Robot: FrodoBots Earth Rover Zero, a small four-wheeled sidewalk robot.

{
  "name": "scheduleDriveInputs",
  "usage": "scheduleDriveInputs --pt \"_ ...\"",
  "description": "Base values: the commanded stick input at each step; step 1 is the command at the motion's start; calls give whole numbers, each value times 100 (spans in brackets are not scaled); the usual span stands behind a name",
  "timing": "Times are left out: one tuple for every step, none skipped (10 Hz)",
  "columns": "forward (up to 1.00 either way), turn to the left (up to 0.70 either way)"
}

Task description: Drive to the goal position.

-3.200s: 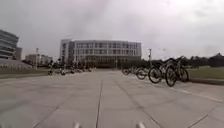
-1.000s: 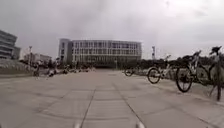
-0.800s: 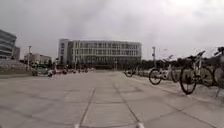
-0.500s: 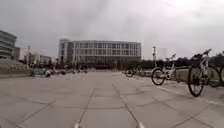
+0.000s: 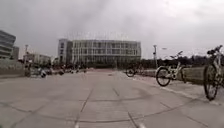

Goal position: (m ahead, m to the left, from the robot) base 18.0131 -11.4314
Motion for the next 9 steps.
scheduleDriveInputs --pt "85 0" --pt "85 0" --pt "85 0" --pt "85 0" --pt "85 0" --pt "85 0" --pt "85 0" --pt "85 0" --pt "85 0"
